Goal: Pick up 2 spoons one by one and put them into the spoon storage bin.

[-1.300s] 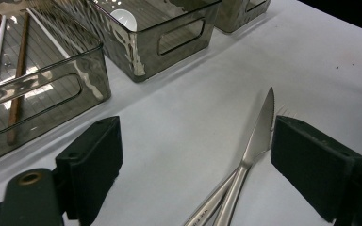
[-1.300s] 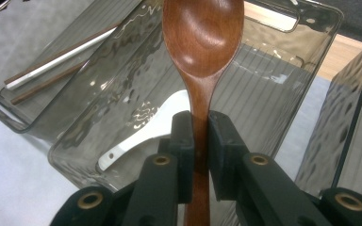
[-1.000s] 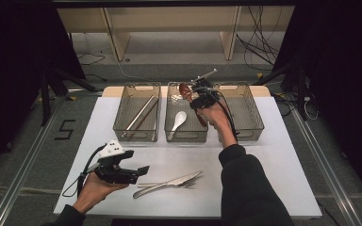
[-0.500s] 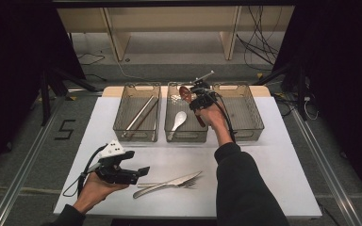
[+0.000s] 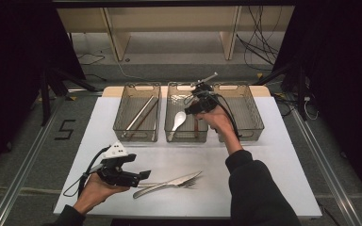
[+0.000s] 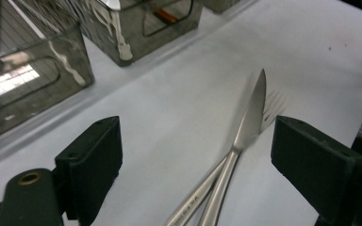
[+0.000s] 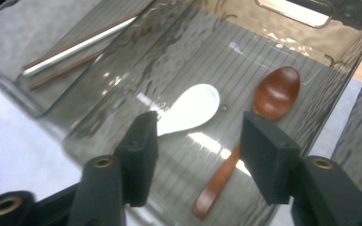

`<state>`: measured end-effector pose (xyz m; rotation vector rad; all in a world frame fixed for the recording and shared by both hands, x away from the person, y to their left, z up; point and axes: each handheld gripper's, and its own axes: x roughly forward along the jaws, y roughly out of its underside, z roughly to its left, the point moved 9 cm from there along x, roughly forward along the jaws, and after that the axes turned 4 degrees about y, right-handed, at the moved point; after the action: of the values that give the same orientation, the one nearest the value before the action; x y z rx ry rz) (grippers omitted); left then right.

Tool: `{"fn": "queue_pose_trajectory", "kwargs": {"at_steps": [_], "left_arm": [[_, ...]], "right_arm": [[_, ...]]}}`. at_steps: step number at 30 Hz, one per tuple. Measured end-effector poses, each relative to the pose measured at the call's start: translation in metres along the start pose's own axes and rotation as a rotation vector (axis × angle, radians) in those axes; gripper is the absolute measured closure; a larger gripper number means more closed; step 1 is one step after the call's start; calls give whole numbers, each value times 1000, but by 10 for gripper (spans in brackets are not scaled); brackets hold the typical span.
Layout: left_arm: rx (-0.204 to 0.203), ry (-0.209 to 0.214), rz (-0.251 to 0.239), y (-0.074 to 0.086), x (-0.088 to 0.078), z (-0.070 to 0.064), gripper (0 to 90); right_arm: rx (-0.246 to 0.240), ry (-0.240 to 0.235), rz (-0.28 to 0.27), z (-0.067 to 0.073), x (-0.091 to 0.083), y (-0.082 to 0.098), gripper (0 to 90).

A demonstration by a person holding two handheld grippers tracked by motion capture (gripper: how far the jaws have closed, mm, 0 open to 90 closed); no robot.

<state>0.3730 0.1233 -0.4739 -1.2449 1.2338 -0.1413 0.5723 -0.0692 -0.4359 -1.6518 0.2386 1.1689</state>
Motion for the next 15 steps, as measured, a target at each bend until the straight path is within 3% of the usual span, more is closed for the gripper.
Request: {"fn": "queue_pose_trajectory", "kwargs": {"at_steps": [10, 15], "left_arm": [[36, 21, 155, 16, 13, -12, 189], [42, 33, 204, 20, 18, -18, 191]], "right_arm": [[-42, -85, -59, 13, -42, 37, 389], [-59, -91, -93, 14, -58, 58, 364]]}}
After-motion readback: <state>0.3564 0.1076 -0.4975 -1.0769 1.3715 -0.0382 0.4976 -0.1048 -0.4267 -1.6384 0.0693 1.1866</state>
